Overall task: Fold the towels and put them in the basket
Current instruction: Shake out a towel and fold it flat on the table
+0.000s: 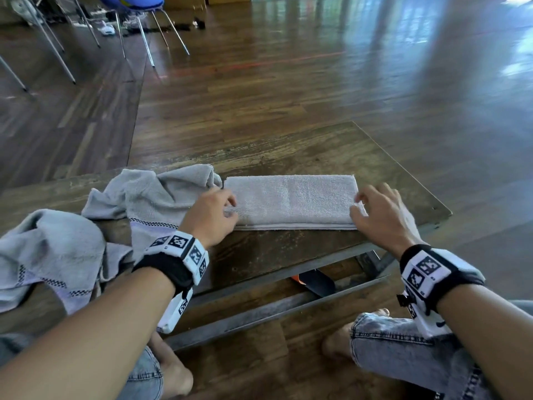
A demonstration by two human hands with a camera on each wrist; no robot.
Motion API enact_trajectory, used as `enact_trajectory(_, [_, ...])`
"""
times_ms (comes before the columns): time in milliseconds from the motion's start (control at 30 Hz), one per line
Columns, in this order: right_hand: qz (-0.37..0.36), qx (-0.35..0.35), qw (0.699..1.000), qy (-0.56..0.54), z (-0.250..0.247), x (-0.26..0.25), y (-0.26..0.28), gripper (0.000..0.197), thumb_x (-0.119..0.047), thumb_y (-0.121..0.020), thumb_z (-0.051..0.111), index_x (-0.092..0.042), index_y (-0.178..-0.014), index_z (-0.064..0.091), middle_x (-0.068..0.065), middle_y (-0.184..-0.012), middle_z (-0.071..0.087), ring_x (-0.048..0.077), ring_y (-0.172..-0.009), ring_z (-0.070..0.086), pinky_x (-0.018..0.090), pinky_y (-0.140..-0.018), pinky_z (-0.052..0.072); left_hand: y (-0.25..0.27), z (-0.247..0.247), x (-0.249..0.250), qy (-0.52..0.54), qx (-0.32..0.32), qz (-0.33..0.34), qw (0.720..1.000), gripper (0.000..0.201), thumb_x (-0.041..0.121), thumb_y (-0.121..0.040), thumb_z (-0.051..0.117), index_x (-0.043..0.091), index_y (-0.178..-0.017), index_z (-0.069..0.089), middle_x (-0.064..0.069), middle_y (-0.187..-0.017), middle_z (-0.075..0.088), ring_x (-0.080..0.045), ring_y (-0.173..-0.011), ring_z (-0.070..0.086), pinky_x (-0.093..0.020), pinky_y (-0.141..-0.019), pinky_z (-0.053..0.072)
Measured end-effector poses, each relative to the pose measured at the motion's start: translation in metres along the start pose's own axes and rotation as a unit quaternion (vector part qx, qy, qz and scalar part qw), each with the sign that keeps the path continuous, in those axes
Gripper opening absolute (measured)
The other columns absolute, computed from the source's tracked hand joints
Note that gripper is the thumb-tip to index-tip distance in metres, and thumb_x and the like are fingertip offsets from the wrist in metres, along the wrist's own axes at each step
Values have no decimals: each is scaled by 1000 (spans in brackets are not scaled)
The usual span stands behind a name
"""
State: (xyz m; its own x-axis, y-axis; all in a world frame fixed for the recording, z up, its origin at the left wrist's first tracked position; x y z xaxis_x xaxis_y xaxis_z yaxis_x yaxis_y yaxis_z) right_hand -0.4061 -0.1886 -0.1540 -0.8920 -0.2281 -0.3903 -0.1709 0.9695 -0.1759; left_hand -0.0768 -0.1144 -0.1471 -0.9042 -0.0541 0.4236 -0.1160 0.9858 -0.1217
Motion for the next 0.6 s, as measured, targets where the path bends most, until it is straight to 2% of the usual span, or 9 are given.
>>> enact_trajectory(67, [-86, -18, 996, 10, 9, -15, 4, 17, -38, -90, 64, -28, -104, 65, -4, -111, 57, 19, -111, 49, 41, -91, 46, -1, 9, 14, -19, -44, 62, 997, 16, 24, -91, 64, 20, -106, 66, 5, -104, 55, -16, -103, 54, -36, -87, 49])
enact_trajectory(167, [-113, -61, 991, 29, 19, -25, 3, 16, -43, -91, 66, -30, -99, 70, -7, -104, 58, 17, -108, 51, 38, -96, 42, -6, 21, 23, -74, -79, 68, 992, 14, 30, -91, 66, 23, -102, 68, 5, -103, 57, -17, -106, 53, -38, -88, 48])
enact_trajectory(300, [-97, -49, 994, 6, 17, -28, -1, 8, -34, -95, 64, -28, -92, 68, -7, -99, 62, 20, -104, 55, 38, -93, 43, -11, 19, 25, -59, -58, 39, 996, 6, 25, -91, 68, 20, -88, 69, 5, -92, 57, -19, -95, 60, -38, -83, 52])
enact_trajectory(400, [-118, 10, 992, -39, 4, -30, -1, 6, -28, -97, 60, -26, -91, 61, -9, -96, 65, 20, -96, 56, 40, -86, 46, -10, 10, 27, -14, 1, 49, 999, 6, 20, -91, 62, 18, -85, 62, 4, -83, 63, -17, -79, 61, -39, -71, 55])
enact_trajectory(433, [-133, 8, 990, -52, 2, -30, -1, 6, -28, -97, 60, -27, -91, 60, -11, -96, 64, 18, -95, 55, 39, -87, 45, -8, 7, 27, -4, 21, 58, 998, 6, 19, -89, 61, 18, -84, 59, 4, -80, 61, -16, -76, 60, -37, -67, 54])
enact_trajectory(500, [-166, -39, 985, -31, 3, -28, 1, 5, -30, -97, 61, -29, -92, 60, -14, -97, 62, 15, -99, 52, 38, -92, 43, -2, 8, 25, -18, 13, 77, 997, 7, 20, -86, 62, 19, -82, 56, 4, -81, 57, -16, -78, 56, -33, -64, 50])
enact_trajectory(600, [-157, -123, 980, 25, 14, -19, 4, 4, -37, -92, 64, -34, -94, 63, -14, -103, 56, 13, -106, 48, 36, -96, 41, 4, 19, 16, -91, -57, 78, 991, 8, 28, -86, 64, 23, -86, 57, 5, -90, 53, -14, -90, 51, -29, -68, 45])
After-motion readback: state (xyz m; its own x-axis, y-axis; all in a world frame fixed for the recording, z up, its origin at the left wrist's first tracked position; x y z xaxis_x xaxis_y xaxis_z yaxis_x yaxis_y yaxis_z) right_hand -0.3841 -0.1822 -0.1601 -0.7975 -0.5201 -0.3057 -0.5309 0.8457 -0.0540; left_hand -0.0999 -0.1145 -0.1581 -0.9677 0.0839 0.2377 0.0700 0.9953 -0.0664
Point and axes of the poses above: each hand's wrist, its own y-axis away from the middle knuckle, its own z-axis out of the palm, x = y × z, the point moved 5 cm from there along -y, towards the middle knuckle
